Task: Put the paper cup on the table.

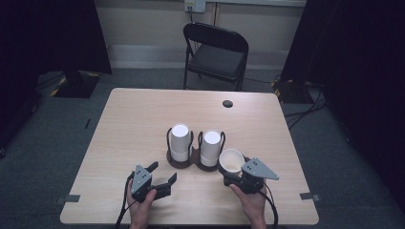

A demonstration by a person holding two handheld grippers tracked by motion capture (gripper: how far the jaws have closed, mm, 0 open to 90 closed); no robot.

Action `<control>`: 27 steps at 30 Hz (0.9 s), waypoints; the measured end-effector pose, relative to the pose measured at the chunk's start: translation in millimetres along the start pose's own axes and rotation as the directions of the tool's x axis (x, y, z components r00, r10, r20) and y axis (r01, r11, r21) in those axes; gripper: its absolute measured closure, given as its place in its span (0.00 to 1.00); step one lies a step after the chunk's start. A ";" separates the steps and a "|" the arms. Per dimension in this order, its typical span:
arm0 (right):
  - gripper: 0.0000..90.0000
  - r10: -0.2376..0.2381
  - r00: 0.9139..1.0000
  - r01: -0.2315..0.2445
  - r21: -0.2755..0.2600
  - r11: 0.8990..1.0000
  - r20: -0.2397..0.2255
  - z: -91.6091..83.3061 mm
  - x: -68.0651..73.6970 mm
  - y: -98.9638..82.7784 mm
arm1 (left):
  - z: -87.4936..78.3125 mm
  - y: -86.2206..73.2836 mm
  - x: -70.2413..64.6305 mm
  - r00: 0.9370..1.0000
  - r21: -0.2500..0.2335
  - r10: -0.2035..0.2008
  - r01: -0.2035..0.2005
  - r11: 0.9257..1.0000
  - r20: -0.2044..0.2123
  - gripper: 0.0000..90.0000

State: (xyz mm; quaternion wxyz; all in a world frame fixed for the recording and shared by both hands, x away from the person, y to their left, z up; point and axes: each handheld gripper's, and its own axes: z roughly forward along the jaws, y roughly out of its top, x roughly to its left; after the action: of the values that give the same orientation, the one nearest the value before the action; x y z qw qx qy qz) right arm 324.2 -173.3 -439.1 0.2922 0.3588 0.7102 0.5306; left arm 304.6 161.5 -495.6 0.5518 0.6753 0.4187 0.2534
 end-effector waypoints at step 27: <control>0.29 0.088 0.993 -0.087 -0.014 0.996 0.078 32.9 -66.0 20.5 | -4.7 -3.4 -6.5 0.996 -0.070 0.034 -0.040 0.997 -0.085 0.17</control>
State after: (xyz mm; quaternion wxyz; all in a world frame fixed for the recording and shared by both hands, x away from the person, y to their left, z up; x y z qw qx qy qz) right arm 392.2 -205.8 -425.8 0.2983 0.4086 0.6788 0.5323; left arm 296.5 158.7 -496.9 0.5528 0.6516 0.4193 0.3066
